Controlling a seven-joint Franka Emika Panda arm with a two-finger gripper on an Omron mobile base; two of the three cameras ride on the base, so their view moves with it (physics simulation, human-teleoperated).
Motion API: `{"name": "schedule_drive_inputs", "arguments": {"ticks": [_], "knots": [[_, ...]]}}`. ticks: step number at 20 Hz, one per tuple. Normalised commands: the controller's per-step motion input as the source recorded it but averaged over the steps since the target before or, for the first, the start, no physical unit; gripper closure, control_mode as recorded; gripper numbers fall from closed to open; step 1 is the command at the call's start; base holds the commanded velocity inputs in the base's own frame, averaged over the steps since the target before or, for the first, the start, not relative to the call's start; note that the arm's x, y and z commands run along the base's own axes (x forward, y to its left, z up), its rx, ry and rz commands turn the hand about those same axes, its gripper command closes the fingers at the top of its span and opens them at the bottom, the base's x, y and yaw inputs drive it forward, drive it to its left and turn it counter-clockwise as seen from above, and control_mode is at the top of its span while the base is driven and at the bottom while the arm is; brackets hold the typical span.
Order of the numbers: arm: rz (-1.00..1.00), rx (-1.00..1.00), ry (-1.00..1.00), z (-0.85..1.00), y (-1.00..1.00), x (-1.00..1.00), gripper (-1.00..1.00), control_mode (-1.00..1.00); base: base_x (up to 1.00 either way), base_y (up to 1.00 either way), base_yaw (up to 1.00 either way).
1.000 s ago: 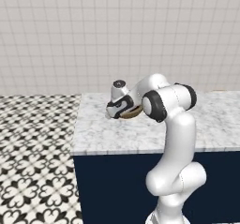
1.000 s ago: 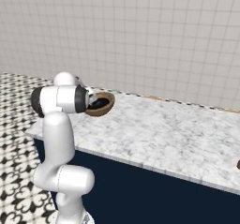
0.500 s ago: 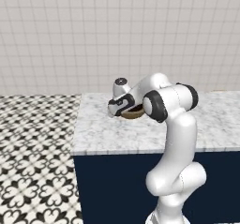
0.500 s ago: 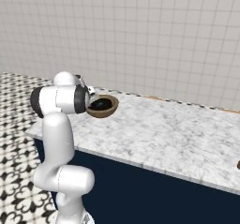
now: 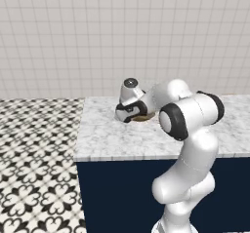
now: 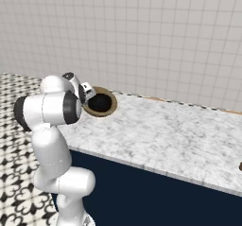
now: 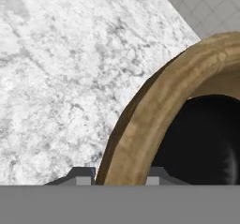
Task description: Pick up the bowls on the counter and stack them on top of one another in the open cabinet. Place the smaller bowl on top of the larger bowl.
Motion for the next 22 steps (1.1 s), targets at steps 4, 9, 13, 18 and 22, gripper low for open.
{"name": "schedule_drive_inputs", "arguments": {"ticks": [4, 9, 13, 18, 22], "knots": [[0.03, -0.07, -0.03, 1.00, 0.00, -0.59, 1.00, -1.00, 0.00, 0.00, 0.00], [0.09, -0.15, 0.00, 1.00, 0.01, -0.54, 1.00, -1.00, 0.00, 0.00, 0.00], [0.03, -0.02, 0.00, 1.00, -0.01, -0.93, 1.00, -1.00, 0.00, 0.00, 0.00], [0.00, 0.00, 0.00, 0.99, -0.02, -0.91, 1.00, -1.00, 0.00, 0.00, 0.00], [0.00, 0.01, 0.01, 0.80, -0.04, -0.85, 1.00, -1.00, 0.00, 0.00, 0.00]]}}
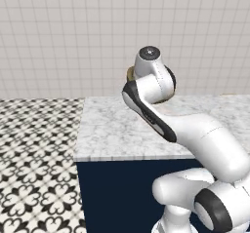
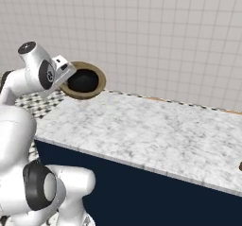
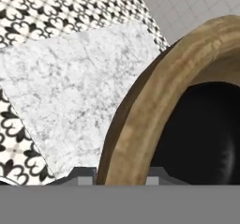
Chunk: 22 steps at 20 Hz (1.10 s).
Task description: Pick up the bowls on the counter and stack them on top of one another in the open cabinet. Place the smaller bowl on top of the larger bowl.
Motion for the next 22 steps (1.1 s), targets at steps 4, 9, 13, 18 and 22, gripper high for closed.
{"name": "schedule_drive_inputs", "arguments": {"ticks": [4, 9, 13, 18, 22], "knots": [[0.03, 0.03, 0.00, 0.05, -0.08, -0.78, 1.00, -1.00, 0.00, 0.00, 0.00], [0.13, -0.06, -0.13, -0.36, -0.05, -0.86, 1.00, -1.00, 0.00, 0.00, 0.00], [0.04, 0.00, 0.00, 0.16, -0.03, -0.72, 1.00, -1.00, 0.00, 0.00, 0.00], [0.01, 0.00, 0.00, 0.01, 0.00, -0.12, 1.00, 1.00, -0.68, 0.44, 0.18], [0.00, 0.00, 0.00, 0.00, 0.00, 0.00, 1.00, 1.00, -0.39, 1.00, 0.52]]}}
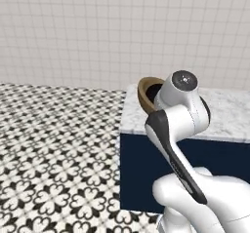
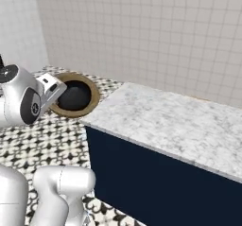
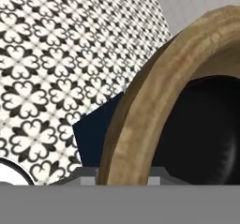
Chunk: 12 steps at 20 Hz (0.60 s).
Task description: Pick up the bowls on the counter and stack them on top of one another in the open cabinet. Place the smaller bowl on top of the larger bowl.
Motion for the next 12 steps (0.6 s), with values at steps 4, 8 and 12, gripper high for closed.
{"name": "schedule_drive_inputs", "arguments": {"ticks": [4, 8, 12], "knots": [[0.00, 0.00, 0.00, 0.00, 0.00, 0.00, 1.00, 1.00, 0.10, 0.96, 0.68], [0.00, 0.00, 0.00, 0.00, 0.00, 0.00, 1.00, 1.00, 0.57, 0.51, 0.71], [0.00, 0.00, 0.00, 0.00, 0.00, 0.00, 1.00, 1.00, 0.88, 0.45, 0.65]]}}
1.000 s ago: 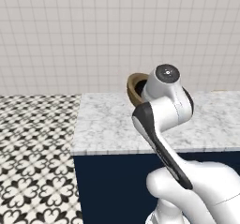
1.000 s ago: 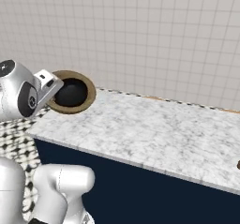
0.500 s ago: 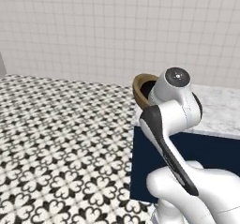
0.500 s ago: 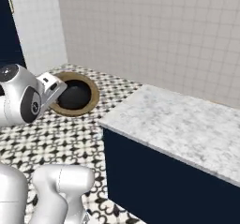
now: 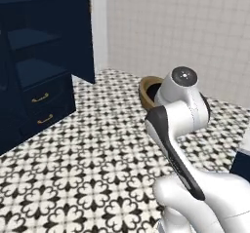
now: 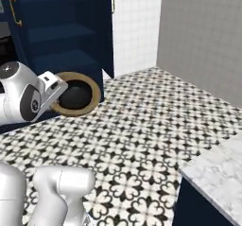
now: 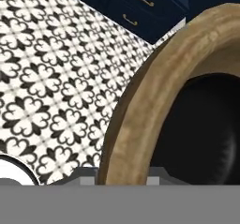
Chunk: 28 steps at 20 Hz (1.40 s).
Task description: Pick up the bowls on the counter and stack them on top of one another in the open cabinet. Place the smaller bowl on top of the larger bowl.
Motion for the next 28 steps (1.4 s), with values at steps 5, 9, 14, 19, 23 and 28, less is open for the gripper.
{"name": "schedule_drive_inputs", "arguments": {"ticks": [5, 9, 14, 19, 23, 28], "knots": [[0.00, 0.00, 0.00, 0.00, 0.00, 0.00, 1.00, 1.00, 1.00, 0.06, 0.54], [0.00, 0.00, 0.00, 0.00, 0.00, 0.00, 1.00, 1.00, 1.00, -0.09, 0.50], [0.00, 0.00, 0.00, 0.00, 0.00, 0.00, 1.00, 1.00, 1.00, -0.44, 0.36], [0.00, 0.00, 0.00, 0.00, 0.00, 0.00, 1.00, 1.00, 1.00, -0.66, 0.23], [0.00, 0.00, 0.00, 0.00, 0.00, 0.00, 1.00, 1.00, 1.00, -0.56, 0.21], [0.00, 0.00, 0.00, 0.00, 0.00, 0.00, 1.00, 1.00, 1.00, -0.14, 0.27]]}}
